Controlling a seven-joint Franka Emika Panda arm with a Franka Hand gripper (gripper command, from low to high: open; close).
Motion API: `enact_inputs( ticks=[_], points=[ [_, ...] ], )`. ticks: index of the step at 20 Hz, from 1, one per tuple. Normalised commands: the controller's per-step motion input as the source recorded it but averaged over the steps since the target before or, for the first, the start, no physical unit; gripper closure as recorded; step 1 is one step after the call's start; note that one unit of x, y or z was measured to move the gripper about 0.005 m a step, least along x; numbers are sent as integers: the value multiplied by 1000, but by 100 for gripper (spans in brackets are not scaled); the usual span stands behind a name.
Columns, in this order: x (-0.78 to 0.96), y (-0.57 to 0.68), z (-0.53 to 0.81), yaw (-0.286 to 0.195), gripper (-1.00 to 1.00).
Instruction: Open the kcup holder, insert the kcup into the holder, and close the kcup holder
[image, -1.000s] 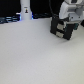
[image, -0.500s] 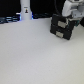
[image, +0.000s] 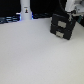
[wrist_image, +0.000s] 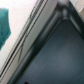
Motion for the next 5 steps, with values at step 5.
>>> enact_inputs(
  ticks=[5],
  points=[
    [79,31,245,-2,-100]
  ],
)
